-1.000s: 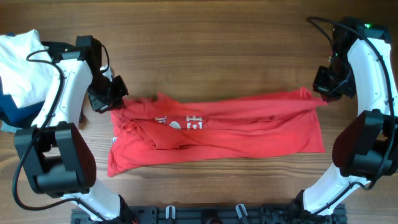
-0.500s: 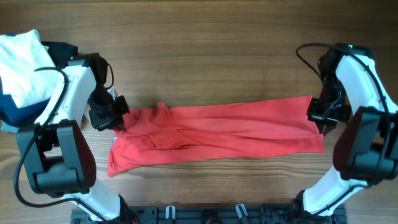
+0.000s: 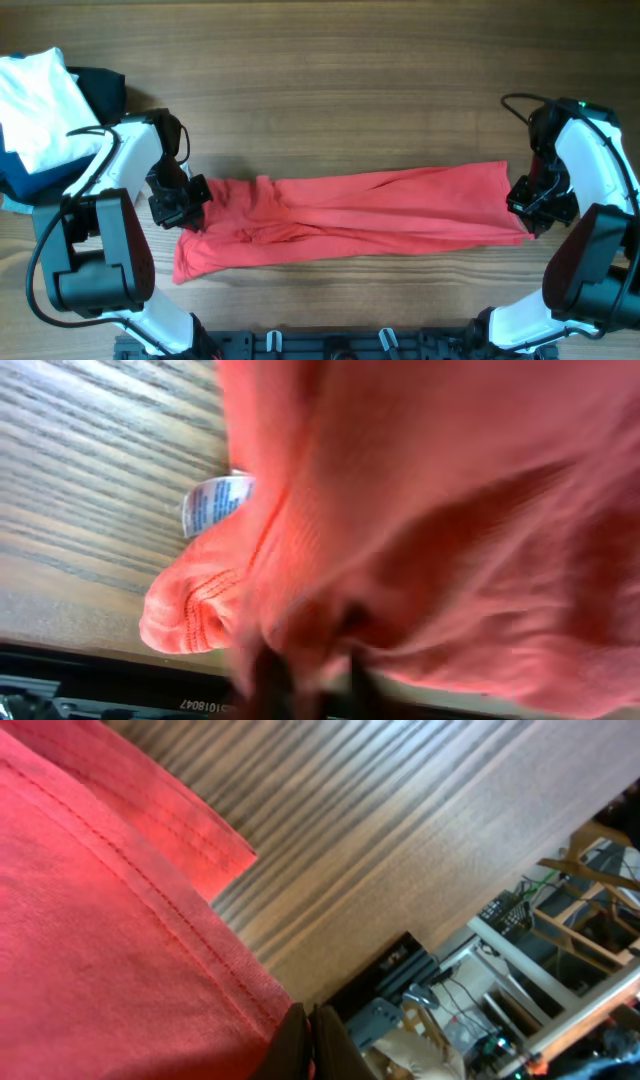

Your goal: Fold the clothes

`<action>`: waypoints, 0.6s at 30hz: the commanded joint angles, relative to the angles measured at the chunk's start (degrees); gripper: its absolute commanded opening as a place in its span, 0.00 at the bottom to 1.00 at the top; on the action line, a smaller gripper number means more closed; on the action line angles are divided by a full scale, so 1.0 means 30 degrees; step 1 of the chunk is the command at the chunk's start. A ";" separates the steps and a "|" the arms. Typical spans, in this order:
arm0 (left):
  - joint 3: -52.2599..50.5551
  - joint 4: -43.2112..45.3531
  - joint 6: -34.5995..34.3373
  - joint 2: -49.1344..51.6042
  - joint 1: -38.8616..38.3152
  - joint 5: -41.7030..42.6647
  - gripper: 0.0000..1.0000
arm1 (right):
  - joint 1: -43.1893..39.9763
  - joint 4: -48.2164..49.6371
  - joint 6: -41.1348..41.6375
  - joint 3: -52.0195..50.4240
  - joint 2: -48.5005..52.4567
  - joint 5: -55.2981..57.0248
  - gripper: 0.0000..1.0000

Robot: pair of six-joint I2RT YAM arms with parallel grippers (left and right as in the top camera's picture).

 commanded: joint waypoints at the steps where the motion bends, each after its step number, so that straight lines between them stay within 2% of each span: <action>1: -0.0153 -0.0073 -0.0291 -0.0204 0.0095 -0.0393 0.51 | -0.0044 0.1056 0.0401 -0.0080 -0.0306 -0.0029 0.06; 2: -0.0153 -0.0138 -0.0291 -0.0204 0.0087 -0.0393 0.56 | -0.0044 0.1712 0.0393 -0.0080 -0.0306 -0.0036 0.06; 4: -0.0124 -0.0226 -0.0291 -0.0211 0.0095 -0.0393 0.56 | -0.0044 0.2885 -0.0415 -0.0080 -0.0306 -0.0597 0.06; 6: 0.0051 -0.0386 -0.0291 -0.0211 0.0095 -0.0401 0.56 | -0.0044 0.4991 -0.2463 -0.0080 -0.0306 -0.2550 0.09; 8: 0.0393 -0.0765 -0.0284 -0.0335 0.0087 -0.0401 0.55 | -0.0044 0.5996 -0.3024 -0.0080 -0.0306 -0.3694 0.09; 12: 0.1574 -0.1042 -0.0291 -0.2091 0.0087 -0.0328 0.55 | -0.0044 0.4233 -0.3009 -0.0080 -0.0306 -0.4685 0.09; 14: 0.1945 -0.0299 -0.0291 -0.3628 0.0036 0.0831 0.56 | -0.0044 0.3169 -0.3009 -0.0087 -0.0306 -0.4685 0.12; 16: 0.1945 0.0721 -0.0036 -0.4794 -0.0240 0.2302 0.58 | -0.0044 0.3009 -0.3002 -0.0364 -0.0306 -0.4692 0.22; 18: 0.1945 0.1588 0.0481 -0.5442 -0.0809 0.3053 0.63 | -0.0066 0.3126 -0.2769 -0.1078 -0.0306 -0.4677 0.28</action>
